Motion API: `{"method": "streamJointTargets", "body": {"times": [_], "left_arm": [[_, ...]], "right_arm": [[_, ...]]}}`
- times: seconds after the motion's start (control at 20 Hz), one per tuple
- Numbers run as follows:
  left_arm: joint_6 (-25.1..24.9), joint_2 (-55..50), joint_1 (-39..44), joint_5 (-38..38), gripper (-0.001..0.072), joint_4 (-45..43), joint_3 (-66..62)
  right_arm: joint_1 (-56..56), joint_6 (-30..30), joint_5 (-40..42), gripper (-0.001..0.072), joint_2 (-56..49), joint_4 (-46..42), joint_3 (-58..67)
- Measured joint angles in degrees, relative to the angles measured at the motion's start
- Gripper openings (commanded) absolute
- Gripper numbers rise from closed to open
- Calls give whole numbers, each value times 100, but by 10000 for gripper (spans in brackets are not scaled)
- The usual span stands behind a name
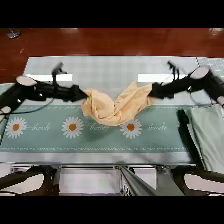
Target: Fold the shirts.
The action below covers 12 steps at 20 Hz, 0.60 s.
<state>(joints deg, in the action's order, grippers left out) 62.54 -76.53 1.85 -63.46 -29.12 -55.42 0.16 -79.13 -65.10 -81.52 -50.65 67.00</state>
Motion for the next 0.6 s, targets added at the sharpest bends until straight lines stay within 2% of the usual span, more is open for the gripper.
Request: {"method": "streamJointTargets", "body": {"times": [0.3,0.45,0.6], "left_arm": [[503,1150,-979,-260,20,4,-2859],[695,1829,-1672,-413,20,-26,-4085],[957,2603,-2413,-608,20,-560,-4859]], "right_arm": [[11,-586,-555,18,841,-938,4131],[11,-741,-750,18,1770,-1456,4955],[11,-800,-852,18,2861,-1893,5108]]}}
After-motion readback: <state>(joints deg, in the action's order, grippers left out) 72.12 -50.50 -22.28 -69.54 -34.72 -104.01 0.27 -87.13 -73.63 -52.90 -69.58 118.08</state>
